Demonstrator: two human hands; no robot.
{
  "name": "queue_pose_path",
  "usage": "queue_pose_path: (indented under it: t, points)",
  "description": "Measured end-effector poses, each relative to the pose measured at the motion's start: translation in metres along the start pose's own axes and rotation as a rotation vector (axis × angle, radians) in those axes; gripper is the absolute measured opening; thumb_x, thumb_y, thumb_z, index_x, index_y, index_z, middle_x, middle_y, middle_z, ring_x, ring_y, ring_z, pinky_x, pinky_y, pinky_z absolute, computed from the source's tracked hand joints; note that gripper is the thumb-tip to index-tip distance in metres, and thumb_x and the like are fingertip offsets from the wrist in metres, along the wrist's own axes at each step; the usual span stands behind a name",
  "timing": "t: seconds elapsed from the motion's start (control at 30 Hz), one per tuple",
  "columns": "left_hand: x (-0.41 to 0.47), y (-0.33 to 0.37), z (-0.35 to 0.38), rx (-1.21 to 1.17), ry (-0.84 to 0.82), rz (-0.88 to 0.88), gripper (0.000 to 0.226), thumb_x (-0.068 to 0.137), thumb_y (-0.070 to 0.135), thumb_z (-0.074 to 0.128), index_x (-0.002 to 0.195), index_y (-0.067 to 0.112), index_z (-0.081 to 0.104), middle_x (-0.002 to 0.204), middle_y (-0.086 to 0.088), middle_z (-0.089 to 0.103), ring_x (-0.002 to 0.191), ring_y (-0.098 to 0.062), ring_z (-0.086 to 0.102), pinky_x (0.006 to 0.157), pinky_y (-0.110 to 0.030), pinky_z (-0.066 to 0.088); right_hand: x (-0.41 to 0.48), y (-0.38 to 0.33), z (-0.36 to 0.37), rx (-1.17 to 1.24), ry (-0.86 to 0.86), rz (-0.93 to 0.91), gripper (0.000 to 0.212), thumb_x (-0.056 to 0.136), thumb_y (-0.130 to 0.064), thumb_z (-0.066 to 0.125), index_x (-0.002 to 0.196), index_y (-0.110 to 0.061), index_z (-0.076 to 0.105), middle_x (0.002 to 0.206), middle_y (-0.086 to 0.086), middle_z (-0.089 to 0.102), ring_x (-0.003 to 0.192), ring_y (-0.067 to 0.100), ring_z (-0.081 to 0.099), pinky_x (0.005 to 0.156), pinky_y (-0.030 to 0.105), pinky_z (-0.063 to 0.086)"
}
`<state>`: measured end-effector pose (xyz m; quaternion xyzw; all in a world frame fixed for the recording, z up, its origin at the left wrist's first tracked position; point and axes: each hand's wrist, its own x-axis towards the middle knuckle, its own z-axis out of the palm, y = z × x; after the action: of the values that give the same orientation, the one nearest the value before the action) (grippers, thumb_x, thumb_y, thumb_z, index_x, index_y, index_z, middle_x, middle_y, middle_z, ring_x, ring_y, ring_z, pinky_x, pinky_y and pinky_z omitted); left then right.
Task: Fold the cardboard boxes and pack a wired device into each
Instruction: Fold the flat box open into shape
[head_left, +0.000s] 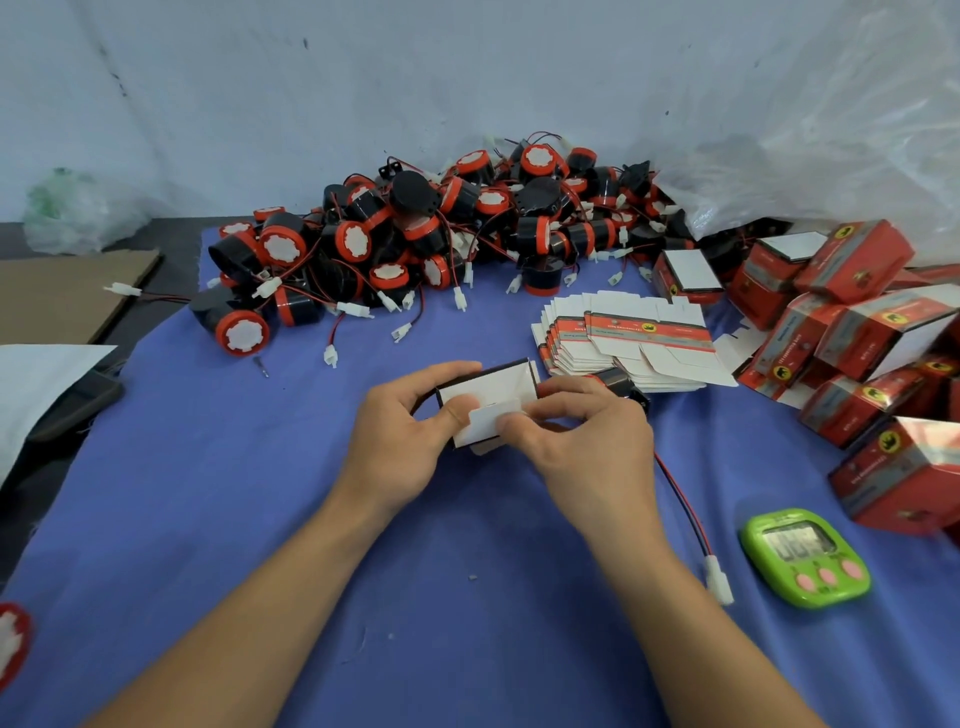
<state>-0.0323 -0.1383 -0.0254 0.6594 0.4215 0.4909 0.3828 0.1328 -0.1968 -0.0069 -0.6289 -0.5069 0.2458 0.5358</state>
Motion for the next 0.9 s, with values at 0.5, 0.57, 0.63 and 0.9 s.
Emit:
queue_pose_path:
  t: [0.5,0.57,0.63,0.9]
  points:
    - [-0.018,0.018,0.019,-0.005,0.022,0.011,0.036,0.085,0.022,0.071,0.117,0.039,0.07,0.117,0.024,0.07,0.114,-0.003,0.066,0.089,-0.018,0.056,0.007,0.014,0.0,0.632,-0.13,0.285,0.039,0.085,0.014,0.069,0.115,-0.011,0.074,0.107,0.005,0.079,0.101,0.024,0.077,0.081,0.036,0.064]
    - [-0.02,0.018,0.023,0.077,0.082,0.05,0.042,0.086,0.011,0.073,0.116,0.039,0.07,0.116,0.025,0.069,0.113,0.0,0.065,0.091,-0.021,0.057,0.006,0.016,0.001,0.628,-0.098,0.311,0.042,0.082,0.016,0.072,0.115,-0.01,0.074,0.103,0.005,0.08,0.096,0.023,0.078,0.076,0.031,0.063]
    - [-0.021,0.017,0.026,0.163,0.14,0.072,0.048,0.085,0.006,0.074,0.122,0.036,0.069,0.121,0.024,0.067,0.115,0.001,0.063,0.094,-0.022,0.056,0.005,0.017,0.004,0.613,-0.077,0.309,0.045,0.078,0.017,0.074,0.115,-0.009,0.073,0.1,0.004,0.081,0.094,0.022,0.078,0.072,0.027,0.062]
    - [-0.019,0.016,0.027,0.085,0.125,-0.113,0.048,0.086,0.008,0.074,0.124,0.035,0.066,0.115,0.02,0.07,0.104,0.007,0.065,0.081,-0.011,0.054,0.005,0.018,0.008,0.56,-0.043,0.331,0.05,0.074,0.016,0.078,0.117,-0.008,0.072,0.097,0.002,0.081,0.091,0.022,0.079,0.078,0.035,0.065]
